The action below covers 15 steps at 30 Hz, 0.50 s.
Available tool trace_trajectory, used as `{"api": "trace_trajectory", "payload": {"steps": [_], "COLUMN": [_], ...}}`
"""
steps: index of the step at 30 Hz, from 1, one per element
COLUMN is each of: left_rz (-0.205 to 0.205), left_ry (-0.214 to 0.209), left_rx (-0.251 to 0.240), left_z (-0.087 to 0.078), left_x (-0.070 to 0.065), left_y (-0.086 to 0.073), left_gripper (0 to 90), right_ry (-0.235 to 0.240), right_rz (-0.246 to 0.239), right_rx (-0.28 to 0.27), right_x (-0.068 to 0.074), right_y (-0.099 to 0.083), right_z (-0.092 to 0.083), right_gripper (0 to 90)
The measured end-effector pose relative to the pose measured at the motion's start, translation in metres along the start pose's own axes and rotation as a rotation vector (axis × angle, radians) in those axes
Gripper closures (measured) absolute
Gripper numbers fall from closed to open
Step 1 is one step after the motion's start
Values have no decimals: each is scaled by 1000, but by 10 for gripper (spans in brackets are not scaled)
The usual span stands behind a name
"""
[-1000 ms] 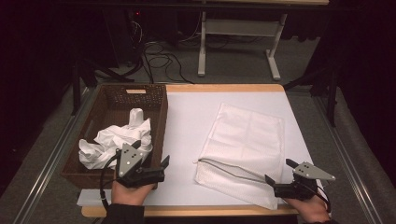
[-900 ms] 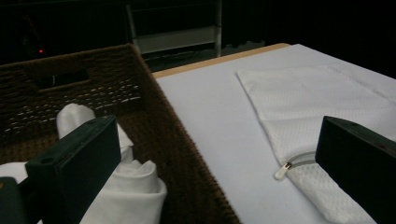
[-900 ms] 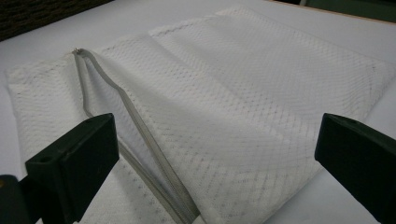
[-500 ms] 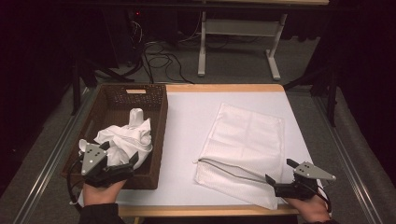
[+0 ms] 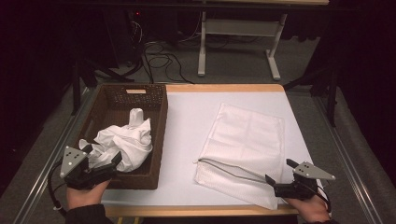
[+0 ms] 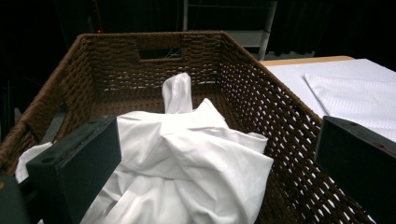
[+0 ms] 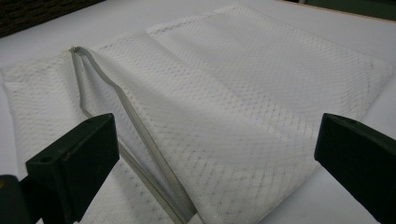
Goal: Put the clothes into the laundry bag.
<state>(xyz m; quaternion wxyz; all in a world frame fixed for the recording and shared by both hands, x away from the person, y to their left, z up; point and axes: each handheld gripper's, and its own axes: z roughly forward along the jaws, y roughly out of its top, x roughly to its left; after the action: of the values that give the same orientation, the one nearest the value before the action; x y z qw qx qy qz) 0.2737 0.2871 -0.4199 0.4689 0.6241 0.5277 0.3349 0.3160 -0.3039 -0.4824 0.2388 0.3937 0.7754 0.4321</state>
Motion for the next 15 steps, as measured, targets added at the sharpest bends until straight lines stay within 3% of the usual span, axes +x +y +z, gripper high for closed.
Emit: {"api": "trace_trajectory", "payload": {"steps": [4,8,12,15], "left_rz": [14,0,31,23], "left_ry": [-21,-35,-13,-18], "left_rx": [7,-8,10,28], "left_z": [8,20,37,50], "left_x": [-2,1,1,4], "left_y": [8,22,33,36], "left_gripper": [10,20,31,42], "right_ry": [-2,-1,-1,-1], "right_rz": [9,4,15,11], "right_rx": [2,0,5,3], "right_x": [0,-1,-1,-2], "right_y": [-1,-1,-1,-1], "right_z": [0,0,0,0], "right_gripper": [4,4,4,5]}}
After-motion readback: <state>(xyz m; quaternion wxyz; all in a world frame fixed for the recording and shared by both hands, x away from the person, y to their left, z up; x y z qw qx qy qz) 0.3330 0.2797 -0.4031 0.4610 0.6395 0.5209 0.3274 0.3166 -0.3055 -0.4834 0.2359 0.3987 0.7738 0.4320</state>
